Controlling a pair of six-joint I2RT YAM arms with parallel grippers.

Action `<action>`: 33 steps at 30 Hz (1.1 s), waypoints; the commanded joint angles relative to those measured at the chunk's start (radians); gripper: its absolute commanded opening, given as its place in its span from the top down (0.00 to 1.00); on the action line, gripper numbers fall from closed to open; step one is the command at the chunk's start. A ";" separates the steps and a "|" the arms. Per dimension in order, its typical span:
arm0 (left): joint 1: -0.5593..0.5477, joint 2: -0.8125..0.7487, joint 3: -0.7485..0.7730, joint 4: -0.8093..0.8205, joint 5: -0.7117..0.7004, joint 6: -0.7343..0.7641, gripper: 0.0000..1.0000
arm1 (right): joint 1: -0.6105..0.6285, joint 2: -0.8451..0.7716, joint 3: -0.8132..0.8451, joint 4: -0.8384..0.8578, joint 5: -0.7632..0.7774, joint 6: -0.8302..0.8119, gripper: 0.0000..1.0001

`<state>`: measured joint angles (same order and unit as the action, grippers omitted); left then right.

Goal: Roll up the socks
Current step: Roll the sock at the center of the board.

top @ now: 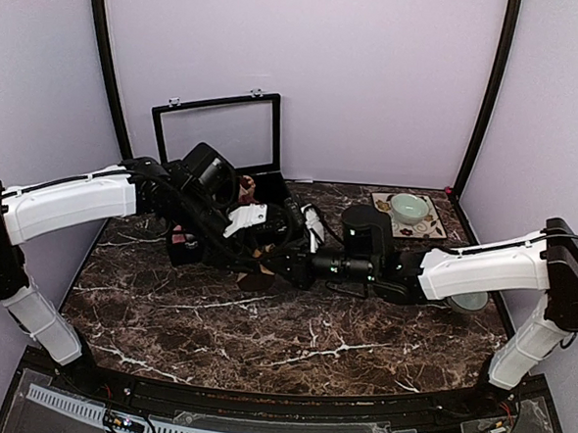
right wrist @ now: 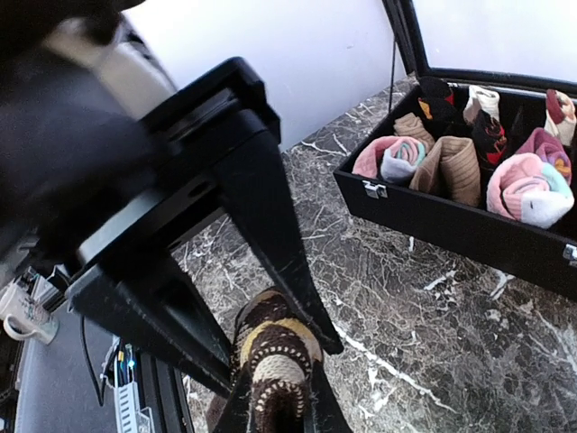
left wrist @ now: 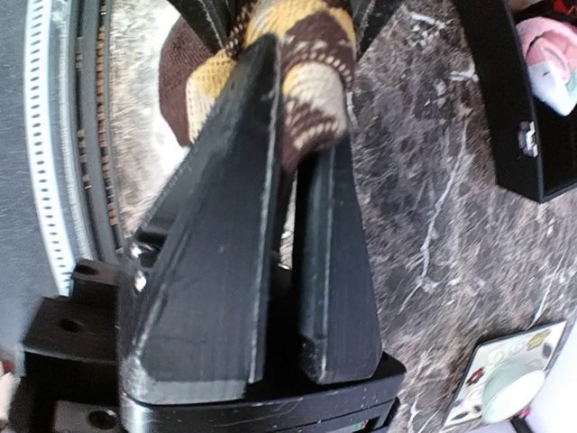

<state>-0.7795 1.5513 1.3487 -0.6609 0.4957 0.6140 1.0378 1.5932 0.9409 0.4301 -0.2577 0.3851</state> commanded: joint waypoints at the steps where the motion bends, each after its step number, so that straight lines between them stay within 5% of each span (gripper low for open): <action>1: -0.025 -0.025 -0.037 0.085 -0.104 0.009 0.61 | 0.001 0.060 0.048 0.070 0.036 0.162 1.00; 12: -0.049 -0.055 -0.109 0.118 -0.230 0.019 0.63 | -0.010 0.090 0.017 0.299 -0.027 0.335 1.00; 20: -0.061 -0.054 -0.119 0.187 -0.435 0.015 0.98 | -0.010 0.129 0.026 0.341 -0.088 0.431 1.00; 23: -0.061 -0.054 -0.117 0.196 -0.454 0.010 1.00 | -0.010 0.132 0.044 0.276 -0.053 0.449 1.00; 28: -0.051 -0.043 -0.076 0.094 -0.198 -0.005 1.00 | -0.006 0.137 0.097 0.159 -0.086 0.350 0.67; 33: -0.007 0.015 0.042 -0.085 0.150 -0.021 1.00 | 0.013 0.057 -0.002 0.196 -0.100 0.109 0.58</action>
<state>-0.8108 1.5257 1.2900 -0.6300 0.3298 0.6140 1.0172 1.7214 0.9890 0.5724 -0.2966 0.6876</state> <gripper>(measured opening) 0.185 0.414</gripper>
